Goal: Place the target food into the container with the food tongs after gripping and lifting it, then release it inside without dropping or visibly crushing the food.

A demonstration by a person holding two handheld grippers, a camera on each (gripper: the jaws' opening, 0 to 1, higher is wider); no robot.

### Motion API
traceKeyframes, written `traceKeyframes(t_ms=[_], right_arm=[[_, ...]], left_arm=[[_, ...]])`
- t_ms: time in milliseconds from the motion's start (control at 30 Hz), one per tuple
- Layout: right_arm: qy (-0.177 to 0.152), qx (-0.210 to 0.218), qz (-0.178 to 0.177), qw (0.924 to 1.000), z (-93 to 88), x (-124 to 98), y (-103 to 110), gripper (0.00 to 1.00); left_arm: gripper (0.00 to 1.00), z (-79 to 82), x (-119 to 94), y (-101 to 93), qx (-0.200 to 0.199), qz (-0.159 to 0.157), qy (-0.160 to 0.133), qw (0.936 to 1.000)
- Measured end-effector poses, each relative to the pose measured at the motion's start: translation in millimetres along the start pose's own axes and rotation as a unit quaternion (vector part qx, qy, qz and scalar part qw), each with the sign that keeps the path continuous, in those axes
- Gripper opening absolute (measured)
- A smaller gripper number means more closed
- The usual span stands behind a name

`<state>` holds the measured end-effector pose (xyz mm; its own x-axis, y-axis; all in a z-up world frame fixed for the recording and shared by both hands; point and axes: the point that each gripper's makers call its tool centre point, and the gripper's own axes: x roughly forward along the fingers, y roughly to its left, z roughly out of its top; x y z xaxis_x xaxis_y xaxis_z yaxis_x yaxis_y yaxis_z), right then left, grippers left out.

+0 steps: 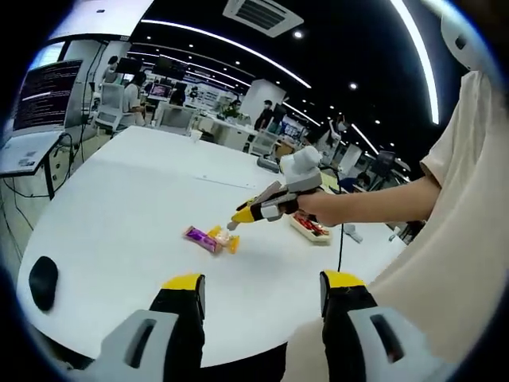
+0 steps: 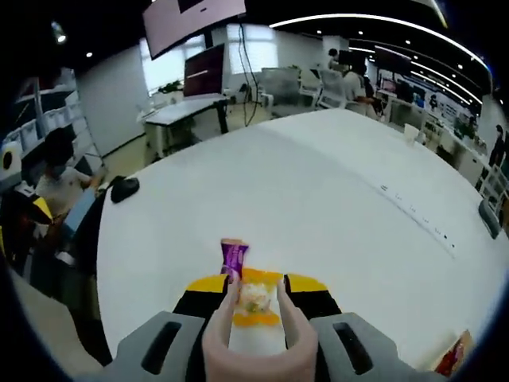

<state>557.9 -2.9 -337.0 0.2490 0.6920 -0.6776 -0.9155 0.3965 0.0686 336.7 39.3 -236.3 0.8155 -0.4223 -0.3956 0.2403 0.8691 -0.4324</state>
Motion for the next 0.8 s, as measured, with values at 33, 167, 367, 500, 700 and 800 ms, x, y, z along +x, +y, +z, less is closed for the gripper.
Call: traceKeyframes(t_ms=[33, 167, 367, 500, 700, 800], right_arm=[[0.001, 0.0, 0.0, 1.0, -0.5, 1, 0, 0.26], [0.012, -0.004, 0.001, 0.9999, -6.1, 9, 4, 0.26], [0.016, -0.037, -0.012, 0.9991, -12.8, 16, 7, 0.26], [0.024, -0.047, -0.016, 0.9985, -16.9, 20, 9, 0.27], [0.031, -0.046, -0.027, 0.9981, -20.1, 22, 6, 0.27], [0.035, -0.038, -0.023, 0.9984, -23.2, 24, 6, 0.27]], left_arm=[[0.58, 0.0, 0, 0.3, 0.0, 0.0, 0.0, 1.0], [0.58, -0.4, -4, 4.3, -0.004, 0.006, -0.001, 1.0], [0.58, 0.4, -8, 12.1, -0.007, 0.012, -0.001, 0.9999], [0.58, 1.4, -11, 17.0, -0.007, 0.013, -0.001, 0.9999], [0.58, 1.7, -13, 20.4, -0.007, 0.01, 0.0, 0.9999], [0.58, 1.9, -14, 22.5, -0.007, 0.01, -0.001, 0.9999]])
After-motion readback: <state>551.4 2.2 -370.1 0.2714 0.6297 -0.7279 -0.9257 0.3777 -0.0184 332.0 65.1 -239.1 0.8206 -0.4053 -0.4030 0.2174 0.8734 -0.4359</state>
